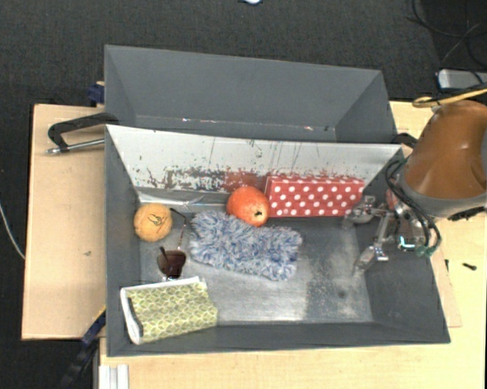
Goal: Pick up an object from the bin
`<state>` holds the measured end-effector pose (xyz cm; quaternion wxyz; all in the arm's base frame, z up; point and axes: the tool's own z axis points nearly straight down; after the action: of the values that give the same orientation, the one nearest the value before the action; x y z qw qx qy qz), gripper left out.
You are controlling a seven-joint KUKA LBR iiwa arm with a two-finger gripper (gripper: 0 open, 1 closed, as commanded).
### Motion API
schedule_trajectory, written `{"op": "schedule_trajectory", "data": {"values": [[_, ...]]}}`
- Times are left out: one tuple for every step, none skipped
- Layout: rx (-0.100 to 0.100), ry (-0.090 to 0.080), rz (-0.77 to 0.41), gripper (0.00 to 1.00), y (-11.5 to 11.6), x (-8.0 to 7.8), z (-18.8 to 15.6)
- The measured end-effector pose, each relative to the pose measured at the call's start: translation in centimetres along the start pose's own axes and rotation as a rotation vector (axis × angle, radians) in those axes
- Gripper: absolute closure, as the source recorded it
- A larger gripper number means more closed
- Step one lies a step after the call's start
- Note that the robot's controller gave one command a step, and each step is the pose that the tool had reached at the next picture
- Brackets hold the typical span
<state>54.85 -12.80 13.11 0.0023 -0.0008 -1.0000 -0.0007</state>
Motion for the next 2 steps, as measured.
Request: {"op": "schedule_trajectory", "data": {"values": [[0.001, -0.006, -0.001, 0.0, 0.0, -0.2, -0.3], [0.001, -0.008, 0.041, 0.0, 1.4, -2.8, -2.0]]}}
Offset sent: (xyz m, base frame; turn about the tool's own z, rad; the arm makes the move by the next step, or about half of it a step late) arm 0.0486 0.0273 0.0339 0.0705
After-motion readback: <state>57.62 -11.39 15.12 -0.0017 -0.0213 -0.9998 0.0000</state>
